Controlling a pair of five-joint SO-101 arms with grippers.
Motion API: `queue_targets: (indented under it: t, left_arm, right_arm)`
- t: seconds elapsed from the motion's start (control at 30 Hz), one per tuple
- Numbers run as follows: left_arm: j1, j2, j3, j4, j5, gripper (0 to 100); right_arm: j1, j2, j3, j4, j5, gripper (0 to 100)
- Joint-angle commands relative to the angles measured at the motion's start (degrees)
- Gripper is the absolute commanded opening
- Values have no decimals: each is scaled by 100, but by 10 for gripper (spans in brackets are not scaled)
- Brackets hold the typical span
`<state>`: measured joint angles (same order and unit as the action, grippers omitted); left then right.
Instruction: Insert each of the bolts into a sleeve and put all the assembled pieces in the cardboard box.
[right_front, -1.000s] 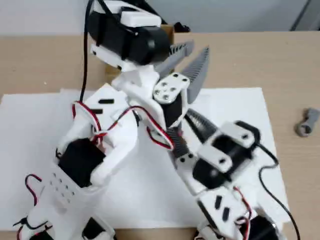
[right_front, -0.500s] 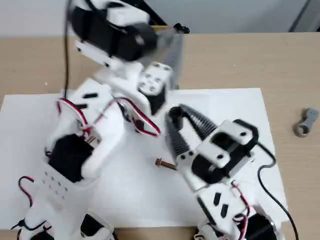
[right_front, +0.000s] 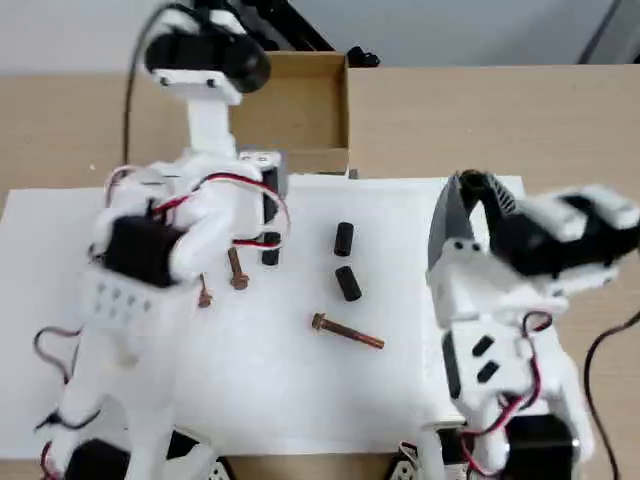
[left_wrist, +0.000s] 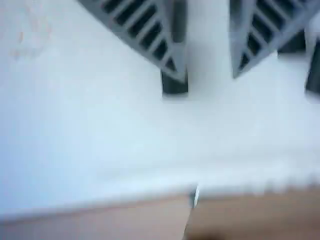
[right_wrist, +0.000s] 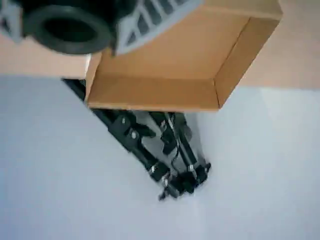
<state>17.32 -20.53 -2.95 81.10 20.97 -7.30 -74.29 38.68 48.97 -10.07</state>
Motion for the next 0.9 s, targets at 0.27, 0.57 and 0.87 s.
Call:
queue_targets:
  t: [0.27,0.57,0.87]
  left_arm:
    - [668,1380,-224,1231,1512,142]
    - [1723,2462,-101,1952,-352,141]
    - [1723,2875,66,1943,-3903,141]
  right_arm:
    - [66,1938,-1829,778,-97,2]
    - [84,1938,-1609,910,-246,2]
    - [295,1938,-1609,936,-255,2]
